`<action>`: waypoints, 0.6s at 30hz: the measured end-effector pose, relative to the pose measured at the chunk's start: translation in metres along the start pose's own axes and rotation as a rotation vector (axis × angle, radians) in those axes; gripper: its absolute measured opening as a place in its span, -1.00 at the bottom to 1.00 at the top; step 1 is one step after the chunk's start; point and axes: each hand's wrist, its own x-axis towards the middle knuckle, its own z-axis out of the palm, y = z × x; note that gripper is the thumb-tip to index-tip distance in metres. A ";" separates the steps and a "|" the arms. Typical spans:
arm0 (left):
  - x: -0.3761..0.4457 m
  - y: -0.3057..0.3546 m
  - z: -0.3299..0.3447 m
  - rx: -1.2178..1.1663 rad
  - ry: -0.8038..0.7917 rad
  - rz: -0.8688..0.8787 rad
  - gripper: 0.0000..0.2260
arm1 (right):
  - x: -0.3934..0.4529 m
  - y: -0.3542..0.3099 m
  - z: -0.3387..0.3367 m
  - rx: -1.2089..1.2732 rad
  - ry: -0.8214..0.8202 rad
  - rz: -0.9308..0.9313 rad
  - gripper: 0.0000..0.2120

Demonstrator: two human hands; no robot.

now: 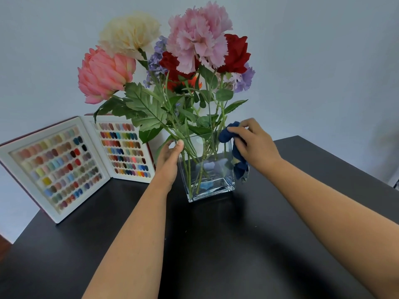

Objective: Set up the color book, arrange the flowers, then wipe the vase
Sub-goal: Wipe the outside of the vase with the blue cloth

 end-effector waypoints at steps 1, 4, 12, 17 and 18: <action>0.000 0.000 0.000 -0.006 -0.002 -0.002 -0.27 | -0.003 -0.003 0.003 0.001 -0.013 0.001 -0.71; 0.001 0.000 0.000 -0.006 0.002 -0.009 -0.28 | -0.027 -0.005 0.011 -0.002 -0.093 0.004 -0.69; 0.004 -0.001 0.001 -0.005 -0.008 0.006 -0.30 | -0.076 0.000 0.016 -0.166 -0.415 -0.235 -0.68; -0.001 0.003 0.003 -0.008 -0.002 -0.001 -0.26 | -0.062 -0.004 0.008 -0.149 -0.427 -0.050 -0.69; -0.001 0.003 0.003 -0.011 -0.001 -0.005 -0.28 | -0.054 -0.008 0.005 -0.055 -0.284 0.052 -0.70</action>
